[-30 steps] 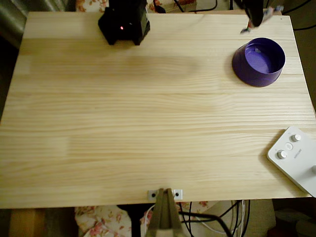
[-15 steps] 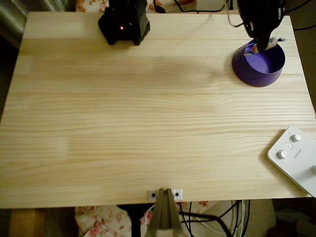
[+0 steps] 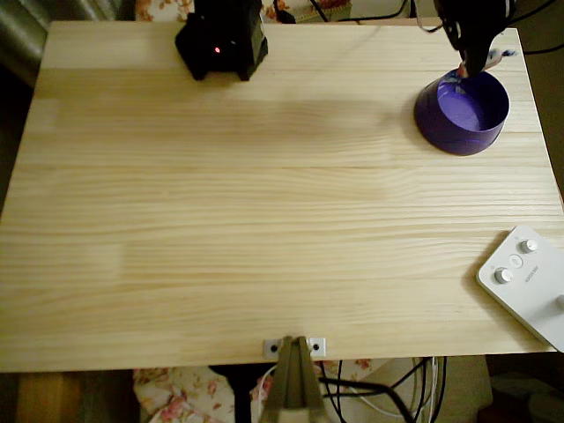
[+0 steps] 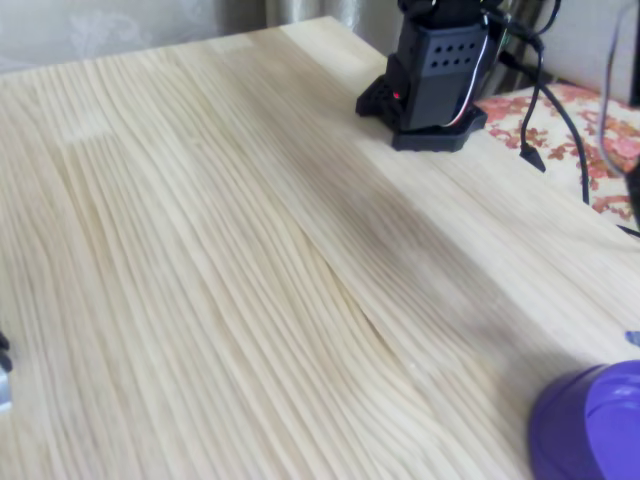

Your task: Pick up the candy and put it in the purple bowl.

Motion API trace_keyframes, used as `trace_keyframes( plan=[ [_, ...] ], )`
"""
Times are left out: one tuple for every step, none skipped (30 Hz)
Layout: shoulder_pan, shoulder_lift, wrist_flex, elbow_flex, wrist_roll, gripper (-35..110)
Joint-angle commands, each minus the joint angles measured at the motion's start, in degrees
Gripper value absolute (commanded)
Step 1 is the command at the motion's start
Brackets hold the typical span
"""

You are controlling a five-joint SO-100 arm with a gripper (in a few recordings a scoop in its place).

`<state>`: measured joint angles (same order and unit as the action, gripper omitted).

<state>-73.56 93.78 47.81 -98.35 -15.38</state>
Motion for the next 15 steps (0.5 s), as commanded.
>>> trace_keyframes(
  plan=[
    [-0.7,0.3,-0.2,7.6,0.3,0],
    [-0.6,-0.4,-0.2,8.0,0.3,0],
    [-0.5,-0.8,-0.2,8.3,0.4,0],
    [-0.5,-1.1,-0.2,8.6,0.5,0],
    [-0.4,-1.2,-0.2,8.8,0.6,1],
    [-0.4,-1.4,-0.2,8.9,0.7,1],
    [-0.1,-1.5,-0.2,8.9,0.7,1],
    [0.2,-1.7,-0.1,9.0,1.1,3],
    [0.4,-1.9,0.3,9.3,1.5,5],
    [0.6,-2.2,0.5,9.5,1.5,8],
    [0.8,-2.2,0.6,9.5,1.6,11],
    [1.0,-2.2,0.6,9.5,1.6,14],
    [1.1,-2.1,0.7,9.3,1.6,14],
    [1.1,-2.0,0.7,9.1,1.4,15],
    [1.1,-1.8,0.7,8.9,1.2,15]
  ],
)
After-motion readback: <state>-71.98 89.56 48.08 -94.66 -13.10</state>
